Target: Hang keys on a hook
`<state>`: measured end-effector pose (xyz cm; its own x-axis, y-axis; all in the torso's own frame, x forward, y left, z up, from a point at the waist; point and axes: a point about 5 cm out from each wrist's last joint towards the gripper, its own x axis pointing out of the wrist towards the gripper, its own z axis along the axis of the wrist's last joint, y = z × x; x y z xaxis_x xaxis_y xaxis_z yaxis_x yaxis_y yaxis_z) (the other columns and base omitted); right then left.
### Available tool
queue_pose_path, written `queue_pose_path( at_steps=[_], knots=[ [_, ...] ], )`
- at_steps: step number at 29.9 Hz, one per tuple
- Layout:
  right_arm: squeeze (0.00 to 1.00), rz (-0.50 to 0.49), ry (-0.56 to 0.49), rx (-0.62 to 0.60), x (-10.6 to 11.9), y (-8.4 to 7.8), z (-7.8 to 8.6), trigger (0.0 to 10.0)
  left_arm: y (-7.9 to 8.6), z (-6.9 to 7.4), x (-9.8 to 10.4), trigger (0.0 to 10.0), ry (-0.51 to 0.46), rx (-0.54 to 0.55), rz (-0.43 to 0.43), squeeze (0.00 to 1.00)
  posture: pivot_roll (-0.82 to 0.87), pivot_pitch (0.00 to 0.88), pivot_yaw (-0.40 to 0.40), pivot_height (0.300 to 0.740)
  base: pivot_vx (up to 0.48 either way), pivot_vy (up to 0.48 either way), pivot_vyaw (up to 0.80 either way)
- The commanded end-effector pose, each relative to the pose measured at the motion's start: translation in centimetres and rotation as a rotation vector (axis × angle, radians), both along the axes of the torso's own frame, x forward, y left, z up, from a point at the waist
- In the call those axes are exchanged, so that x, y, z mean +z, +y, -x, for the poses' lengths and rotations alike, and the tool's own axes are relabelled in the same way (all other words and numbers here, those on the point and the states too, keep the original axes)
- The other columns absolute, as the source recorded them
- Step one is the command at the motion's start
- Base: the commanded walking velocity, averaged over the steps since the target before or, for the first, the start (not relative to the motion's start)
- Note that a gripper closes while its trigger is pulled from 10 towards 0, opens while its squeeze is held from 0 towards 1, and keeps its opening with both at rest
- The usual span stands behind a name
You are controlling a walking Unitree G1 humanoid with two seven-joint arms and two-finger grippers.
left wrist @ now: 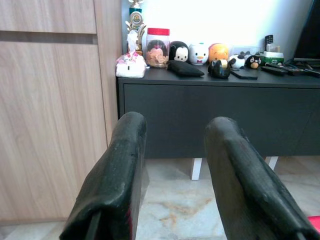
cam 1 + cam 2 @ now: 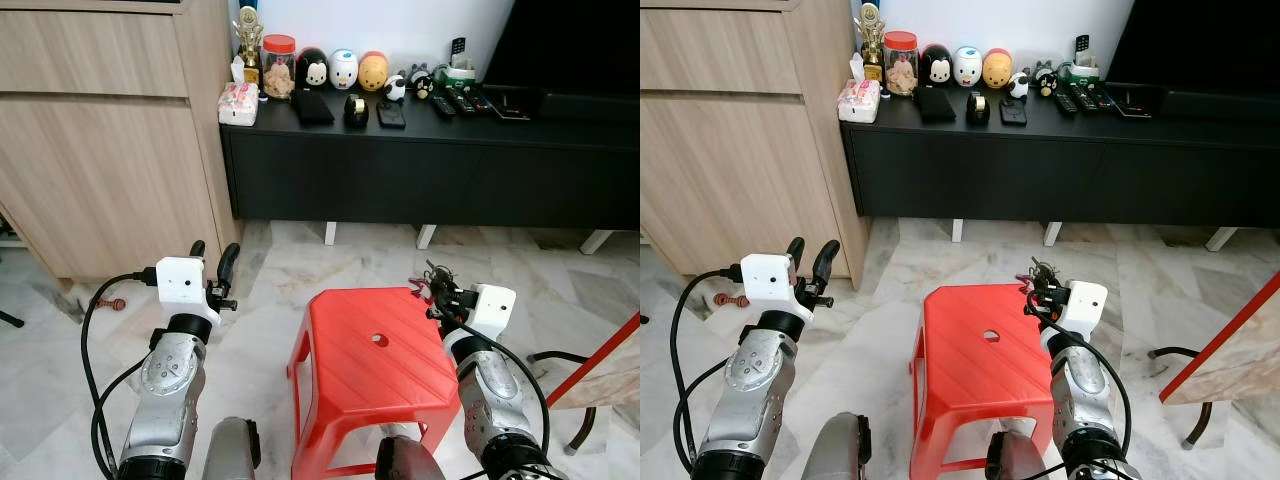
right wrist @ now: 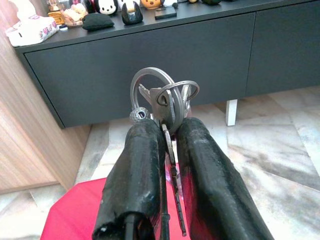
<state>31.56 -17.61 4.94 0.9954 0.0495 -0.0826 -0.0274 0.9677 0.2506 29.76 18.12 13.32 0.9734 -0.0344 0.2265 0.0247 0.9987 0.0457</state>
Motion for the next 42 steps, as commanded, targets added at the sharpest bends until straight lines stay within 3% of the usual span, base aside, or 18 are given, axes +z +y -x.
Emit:
queue_pose_path(
  at_steps=[1,13,23,34,36,38,40,42],
  knots=[
    [0.00,0.007,-0.016,-0.010,0.5,-0.3,-0.1,10.0,-0.1,0.0,-0.1,10.0,0.000,-0.010,-0.006,0.00,0.17,0.032,-0.090,0.656,0.000,0.000,0.00],
    [0.00,0.009,0.020,-0.003,-0.2,-0.3,0.3,10.0,-0.2,0.1,-0.1,10.0,-0.002,-0.009,-0.001,0.00,0.17,0.055,-0.095,0.736,0.000,0.000,0.00],
    [0.00,0.011,0.044,0.002,-0.6,-0.3,0.5,10.0,0.1,0.3,-0.9,10.0,0.023,0.002,0.002,0.00,0.17,0.061,-0.101,0.740,0.000,0.000,0.00],
    [0.00,0.016,0.078,-0.001,-1.4,-0.5,1.0,10.0,1.4,1.9,-5.4,10.0,0.187,0.045,-0.003,0.00,0.17,0.059,-0.104,0.740,0.000,0.000,0.00],
    [0.00,0.012,0.082,0.007,-1.4,-0.3,1.0,10.0,2.5,3.1,-8.0,10.0,0.282,0.085,-0.014,0.00,0.17,0.056,-0.103,0.740,0.000,0.000,0.00],
    [0.00,0.012,0.082,0.007,-1.4,-0.3,1.0,10.0,2.5,3.1,-8.0,10.0,0.282,0.085,-0.014,0.00,0.17,0.056,-0.103,0.740,0.000,0.000,0.00],
    [0.00,0.006,0.115,0.020,-2.0,0.0,1.2,10.0,3.3,4.3,-10.3,10.0,0.377,0.108,-0.020,0.00,0.17,0.054,-0.100,0.740,0.000,0.000,0.00],
    [0.00,0.005,0.129,0.022,-2.2,0.0,1.3,10.0,3.5,4.7,-10.9,10.0,0.403,0.116,-0.020,0.00,0.17,0.054,-0.100,0.740,0.000,0.000,0.00]
  ],
)
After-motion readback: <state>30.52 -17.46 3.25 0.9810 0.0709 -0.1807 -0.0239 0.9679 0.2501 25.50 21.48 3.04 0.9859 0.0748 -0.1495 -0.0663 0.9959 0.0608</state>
